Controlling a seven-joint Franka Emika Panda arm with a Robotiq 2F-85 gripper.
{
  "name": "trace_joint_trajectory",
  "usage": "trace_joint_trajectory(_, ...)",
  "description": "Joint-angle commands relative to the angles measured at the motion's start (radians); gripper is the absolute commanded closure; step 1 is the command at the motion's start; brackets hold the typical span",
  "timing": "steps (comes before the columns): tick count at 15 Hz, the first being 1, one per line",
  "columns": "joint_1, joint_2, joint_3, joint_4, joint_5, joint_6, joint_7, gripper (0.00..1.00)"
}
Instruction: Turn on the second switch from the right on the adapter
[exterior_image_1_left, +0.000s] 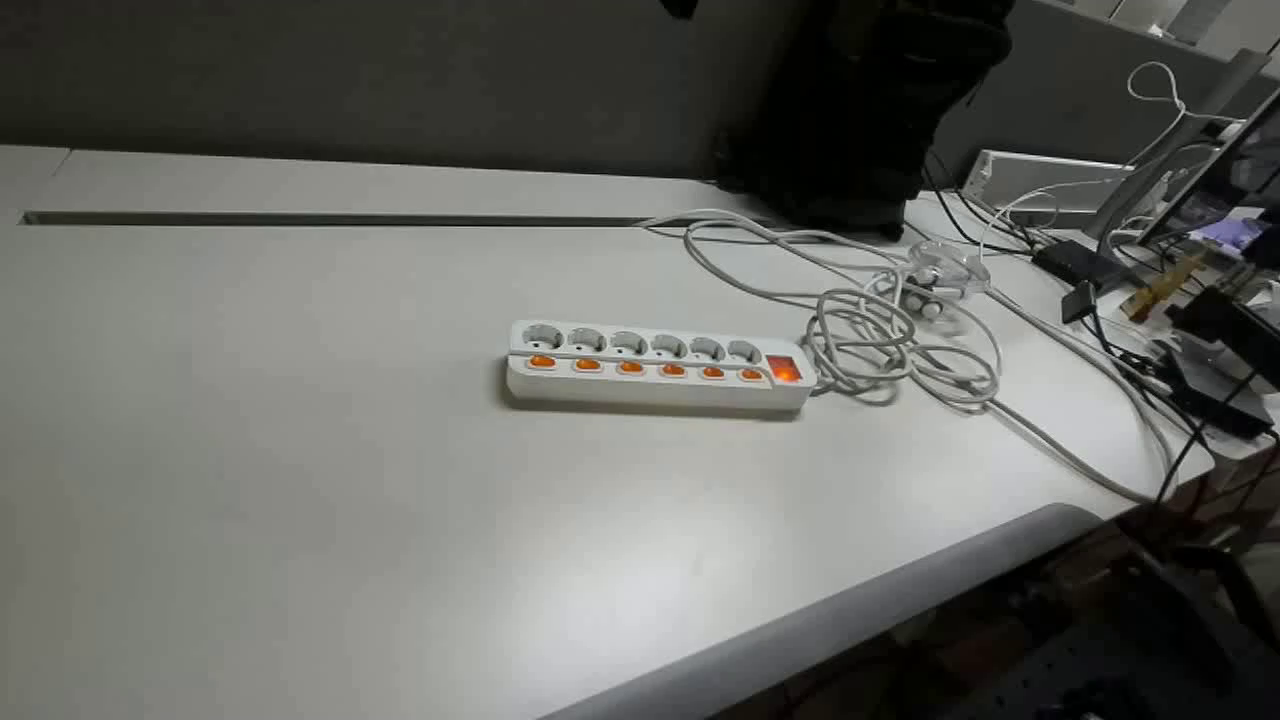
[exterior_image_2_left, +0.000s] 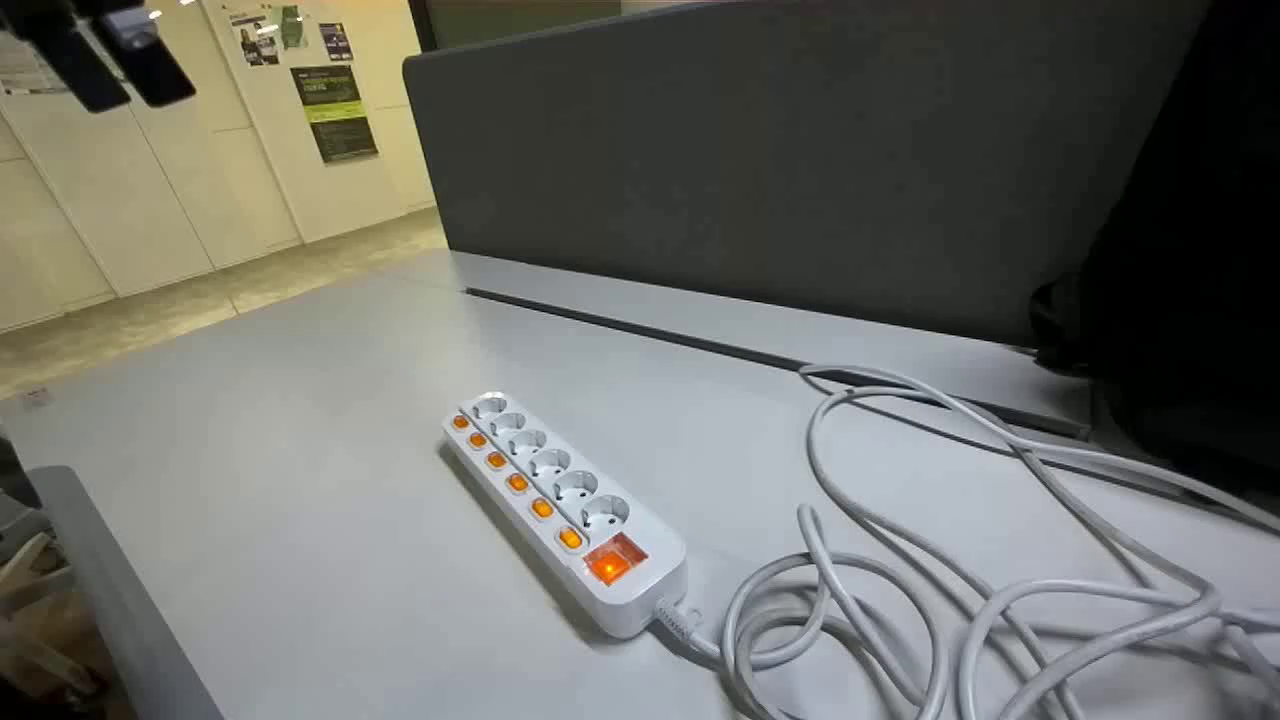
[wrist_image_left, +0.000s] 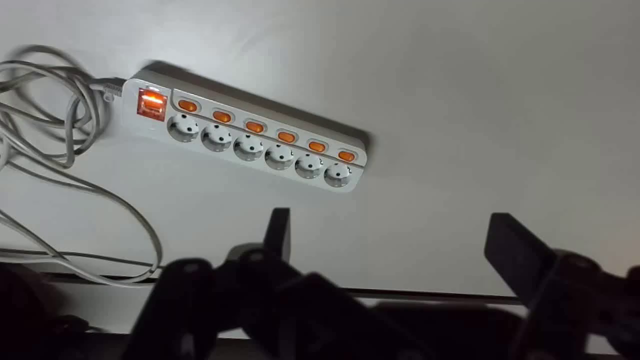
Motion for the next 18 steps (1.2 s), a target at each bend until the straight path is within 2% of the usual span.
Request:
trace_joint_trajectory(1, 0.009, 0.001, -0.009, 0.002, -0.008, -0.003, 0.006, 0.00)
trace_joint_trajectory(11, 0.002, 0.011, -0.013, 0.004, -0.005, -0.005, 0.013, 0.00)
trace_joint_trajectory(15, -0.055, 0.054, -0.049, -0.014, -0.008, 0.045, 0.038, 0.00)
trace_joint_trajectory(18, -0.133, 0.106, -0.059, -0.030, -0.045, 0.114, 0.070, 0.00)
